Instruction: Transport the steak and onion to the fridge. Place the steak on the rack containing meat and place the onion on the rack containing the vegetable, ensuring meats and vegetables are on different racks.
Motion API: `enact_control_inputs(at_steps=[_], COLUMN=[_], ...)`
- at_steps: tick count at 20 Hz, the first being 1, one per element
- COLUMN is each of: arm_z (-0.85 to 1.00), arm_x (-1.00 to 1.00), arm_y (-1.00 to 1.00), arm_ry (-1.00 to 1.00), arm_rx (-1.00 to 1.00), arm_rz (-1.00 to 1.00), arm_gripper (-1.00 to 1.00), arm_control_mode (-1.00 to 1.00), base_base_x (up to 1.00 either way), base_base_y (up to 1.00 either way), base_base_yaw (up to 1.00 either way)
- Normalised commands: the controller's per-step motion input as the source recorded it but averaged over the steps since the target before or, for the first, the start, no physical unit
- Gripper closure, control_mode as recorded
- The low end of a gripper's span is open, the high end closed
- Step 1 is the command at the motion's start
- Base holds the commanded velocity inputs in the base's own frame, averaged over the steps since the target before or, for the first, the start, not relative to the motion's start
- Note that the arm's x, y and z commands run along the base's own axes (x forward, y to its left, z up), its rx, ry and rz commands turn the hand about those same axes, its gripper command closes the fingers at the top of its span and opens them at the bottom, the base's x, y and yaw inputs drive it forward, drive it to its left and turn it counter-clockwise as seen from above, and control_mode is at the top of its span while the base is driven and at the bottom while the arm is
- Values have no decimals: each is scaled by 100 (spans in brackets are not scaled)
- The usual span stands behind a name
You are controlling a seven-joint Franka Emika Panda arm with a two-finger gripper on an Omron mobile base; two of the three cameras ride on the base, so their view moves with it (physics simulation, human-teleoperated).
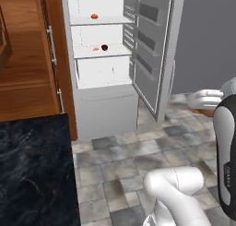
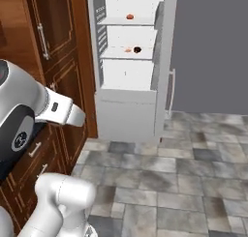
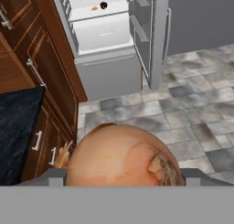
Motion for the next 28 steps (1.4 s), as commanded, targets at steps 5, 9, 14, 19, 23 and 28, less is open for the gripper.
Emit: enact_control_inputs(at_steps=[5,9,14,19,23,28], arm_z=[0,0,0,0,0,0], arm_x=[0,0,0,0,0,0], arm_y=[0,0,0,0,0,0], arm_ry=[0,0,0,0,0,0], arm_rx=[0,0,0,0,0,0], arm_rz=[0,0,0,0,0,0], arm_gripper=[100,100,100,100,100,100], arm_control_mode=[100,100,100,100,100,100], base_base_x=[98,100,100,100,100,100], base_base_y=[6,5,20,2,4,15], base_base_yaw=[2,0,0,0,0,0])
